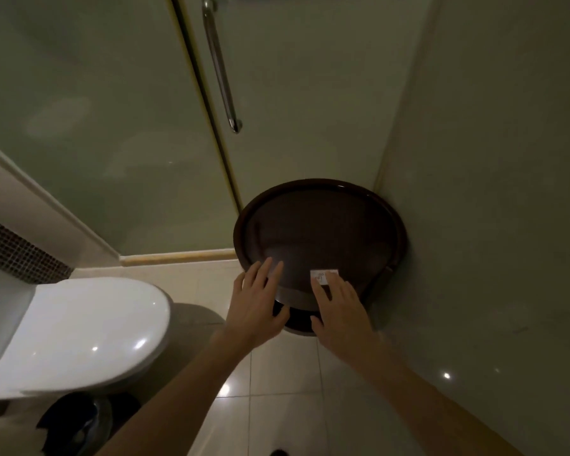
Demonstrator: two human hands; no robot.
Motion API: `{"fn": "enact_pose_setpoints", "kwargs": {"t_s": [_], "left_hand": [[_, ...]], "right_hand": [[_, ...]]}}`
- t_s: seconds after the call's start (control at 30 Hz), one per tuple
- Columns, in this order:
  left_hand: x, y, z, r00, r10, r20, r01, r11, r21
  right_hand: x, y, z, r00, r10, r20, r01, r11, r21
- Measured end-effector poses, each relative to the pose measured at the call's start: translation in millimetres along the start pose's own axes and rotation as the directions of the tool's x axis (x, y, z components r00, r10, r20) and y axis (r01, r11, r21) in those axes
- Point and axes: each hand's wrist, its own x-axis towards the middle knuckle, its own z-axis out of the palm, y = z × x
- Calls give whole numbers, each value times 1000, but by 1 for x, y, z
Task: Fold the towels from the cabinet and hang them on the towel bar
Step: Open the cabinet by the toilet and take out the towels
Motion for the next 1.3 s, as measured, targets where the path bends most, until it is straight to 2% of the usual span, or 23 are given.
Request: {"fn": "enact_pose_setpoints", "kwargs": {"t_s": [0.6, 0.97, 1.3], "left_hand": [[42, -63, 226, 994, 106, -17, -105, 992, 64], [117, -73, 286, 943, 263, -203, -229, 957, 176], [138, -68, 317, 901, 306, -307, -229, 938, 261]], "right_hand": [[56, 46, 226, 998, -11, -69, 10, 1000, -10], [88, 75, 310, 950, -58, -307, 23, 993, -118], [104, 90, 345, 888, -149, -435, 71, 979, -191]]}}
